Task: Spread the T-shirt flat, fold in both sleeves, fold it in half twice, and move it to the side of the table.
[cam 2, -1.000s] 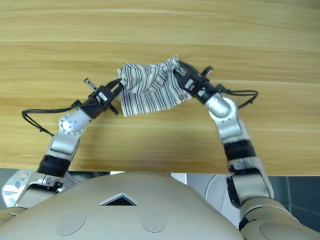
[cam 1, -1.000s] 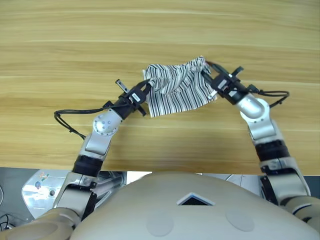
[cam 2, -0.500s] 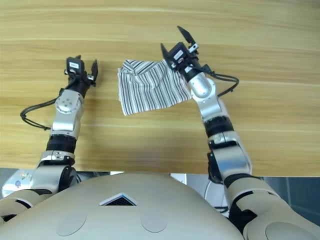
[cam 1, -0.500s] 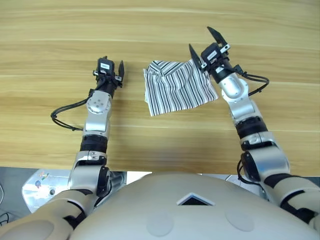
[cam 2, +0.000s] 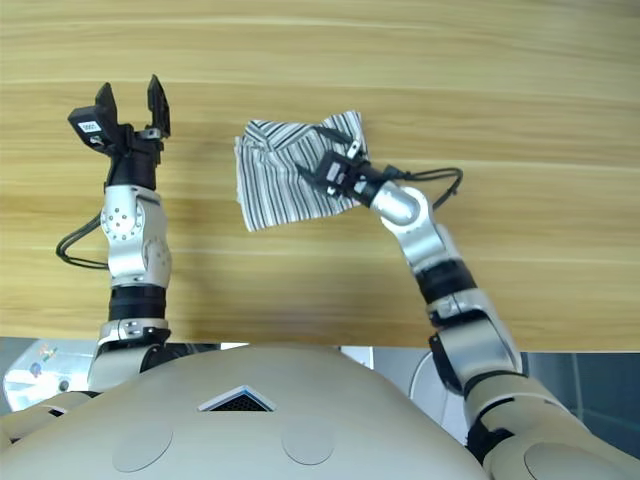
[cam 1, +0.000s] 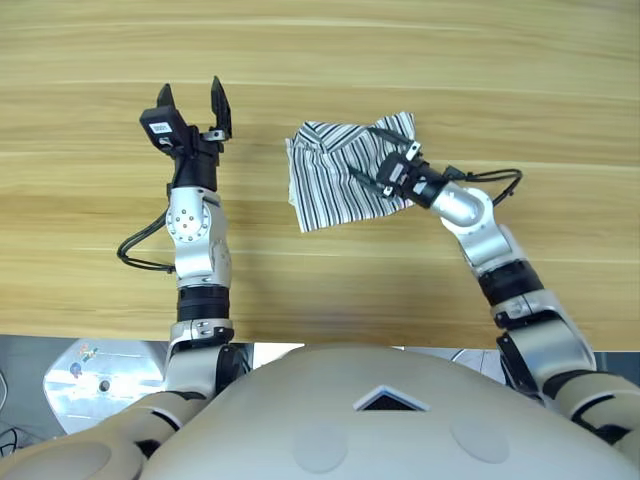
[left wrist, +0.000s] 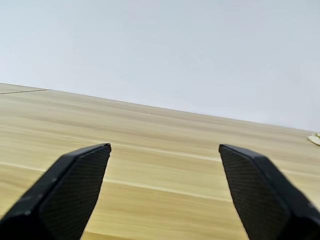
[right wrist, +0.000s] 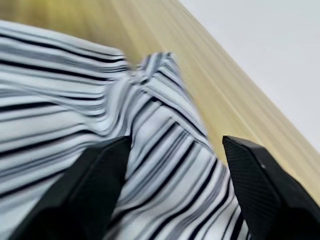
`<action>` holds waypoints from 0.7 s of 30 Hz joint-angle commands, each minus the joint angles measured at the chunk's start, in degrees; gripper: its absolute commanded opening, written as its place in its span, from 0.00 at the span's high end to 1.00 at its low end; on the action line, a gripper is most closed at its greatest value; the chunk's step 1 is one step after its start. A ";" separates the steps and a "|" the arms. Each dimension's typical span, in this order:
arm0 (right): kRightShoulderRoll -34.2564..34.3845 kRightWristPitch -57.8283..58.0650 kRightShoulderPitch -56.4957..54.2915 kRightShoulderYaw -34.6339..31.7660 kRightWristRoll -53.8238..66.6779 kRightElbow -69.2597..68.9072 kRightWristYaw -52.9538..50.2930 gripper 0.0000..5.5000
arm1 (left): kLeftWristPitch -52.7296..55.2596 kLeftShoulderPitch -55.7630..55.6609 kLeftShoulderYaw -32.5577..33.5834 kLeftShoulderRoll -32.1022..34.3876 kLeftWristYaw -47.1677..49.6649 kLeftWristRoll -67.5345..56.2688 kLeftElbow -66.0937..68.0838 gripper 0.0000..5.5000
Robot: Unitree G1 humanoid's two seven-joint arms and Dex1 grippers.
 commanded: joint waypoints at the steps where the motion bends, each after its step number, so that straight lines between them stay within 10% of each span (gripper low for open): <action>1: 3.40 0.19 -7.96 -1.45 -0.61 12.21 -2.17 0.39 | 0.18 -0.73 -0.34 -0.86 -0.43 0.00 0.78 0.27; 9: 8.98 6.68 -16.88 -5.13 -1.19 29.32 -13.26 0.39 | 0.91 -0.30 -0.76 -1.62 -0.38 0.16 -0.71 0.27; 21: 0.83 28.70 -25.44 -36.04 20.62 44.04 -44.98 0.39 | 0.98 3.44 1.60 -2.75 0.78 -2.53 -5.54 0.27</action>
